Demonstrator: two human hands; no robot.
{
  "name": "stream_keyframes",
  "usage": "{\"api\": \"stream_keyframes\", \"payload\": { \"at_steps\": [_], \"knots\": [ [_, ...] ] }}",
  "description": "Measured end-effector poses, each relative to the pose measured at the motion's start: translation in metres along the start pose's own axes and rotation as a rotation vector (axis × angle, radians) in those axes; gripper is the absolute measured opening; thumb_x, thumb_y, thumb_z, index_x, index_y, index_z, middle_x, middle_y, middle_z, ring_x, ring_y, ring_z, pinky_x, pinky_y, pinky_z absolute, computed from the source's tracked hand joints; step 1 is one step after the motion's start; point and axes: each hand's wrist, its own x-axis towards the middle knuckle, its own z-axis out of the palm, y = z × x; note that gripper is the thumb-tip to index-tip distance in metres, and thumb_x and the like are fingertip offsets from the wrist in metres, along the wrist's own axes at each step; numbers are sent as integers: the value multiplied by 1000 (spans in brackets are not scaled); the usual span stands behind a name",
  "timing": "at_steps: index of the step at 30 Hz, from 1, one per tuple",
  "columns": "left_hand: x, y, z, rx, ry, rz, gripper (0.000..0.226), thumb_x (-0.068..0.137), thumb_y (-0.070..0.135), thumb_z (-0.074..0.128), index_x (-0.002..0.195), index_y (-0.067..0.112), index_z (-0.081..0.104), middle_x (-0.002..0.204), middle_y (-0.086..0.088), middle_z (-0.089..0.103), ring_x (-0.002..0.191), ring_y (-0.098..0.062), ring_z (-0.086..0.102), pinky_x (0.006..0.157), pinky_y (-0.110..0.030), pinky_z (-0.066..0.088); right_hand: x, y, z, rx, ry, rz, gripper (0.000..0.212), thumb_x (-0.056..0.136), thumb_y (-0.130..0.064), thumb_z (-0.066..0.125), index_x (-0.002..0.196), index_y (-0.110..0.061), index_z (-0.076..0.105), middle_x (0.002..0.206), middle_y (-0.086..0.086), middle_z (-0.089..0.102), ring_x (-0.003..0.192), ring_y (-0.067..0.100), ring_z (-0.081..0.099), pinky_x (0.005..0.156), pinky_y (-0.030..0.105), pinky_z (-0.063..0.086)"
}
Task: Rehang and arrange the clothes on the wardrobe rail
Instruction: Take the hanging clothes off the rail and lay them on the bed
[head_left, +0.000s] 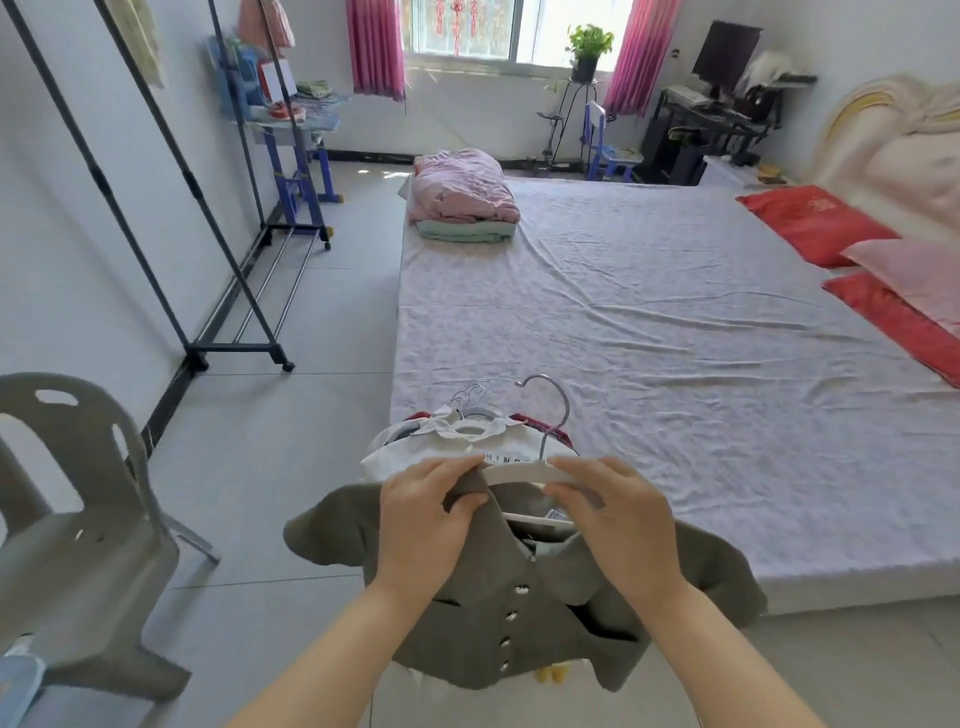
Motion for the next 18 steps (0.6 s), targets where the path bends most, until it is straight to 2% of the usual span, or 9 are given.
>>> {"api": "stream_keyframes", "payload": {
  "at_steps": [4, 6, 8, 10, 13, 15, 18],
  "knots": [
    [50, -24, 20, -19, -21, -45, 42, 67, 23, 67, 106, 35, 61, 102, 17, 65, 100, -9, 61, 91, -45, 47, 54, 20, 26, -4, -39, 35, 29, 71, -19, 79, 96, -32, 72, 81, -25, 57, 67, 8, 59, 61, 20, 46],
    [75, -38, 32, -16, -13, -66, 36, 67, 21, 67, 102, 30, 68, 104, 14, 65, 101, -10, 61, 92, -45, 47, 84, 33, 42, -8, -79, 32, 29, 71, -20, 79, 97, -32, 72, 83, -20, 61, 66, 6, 60, 60, 22, 48],
    [100, -51, 44, 42, -7, -102, 37, 67, 22, 66, 103, 26, 69, 107, 11, 67, 103, -12, 61, 92, -45, 47, 112, 48, 60, -1, -124, 60, 27, 73, -21, 78, 97, -32, 72, 84, -11, 65, 70, 11, 62, 62, 30, 51],
    [120, -60, 55, 80, -3, -157, 37, 66, 22, 65, 103, 27, 69, 105, 16, 66, 101, -12, 62, 91, -42, 48, 137, 61, 75, 9, -184, 95, 25, 75, -23, 76, 99, -32, 72, 87, -8, 66, 74, 14, 63, 66, 33, 51],
    [153, -76, 69, 195, -52, -239, 37, 73, 19, 65, 108, 28, 66, 108, 13, 66, 102, -16, 61, 92, -41, 45, 179, 79, 104, -69, -335, 152, 29, 86, -29, 64, 115, -32, 63, 104, -9, 62, 95, 13, 58, 71, 25, 42],
    [173, -87, 77, 355, -151, -351, 44, 81, 19, 64, 123, 27, 55, 122, 5, 59, 114, -20, 52, 98, -38, 37, 205, 92, 126, -151, -462, 181, 39, 91, -28, 55, 130, -31, 50, 123, -5, 54, 112, 15, 50, 81, 27, 42],
    [191, -99, 86, 396, -214, -519, 50, 85, 21, 60, 132, 25, 44, 134, 3, 47, 125, -19, 41, 99, -32, 32, 225, 114, 153, -150, -603, 237, 44, 91, -20, 52, 134, -25, 44, 134, 0, 45, 120, 19, 42, 91, 30, 40]
  ]
}}
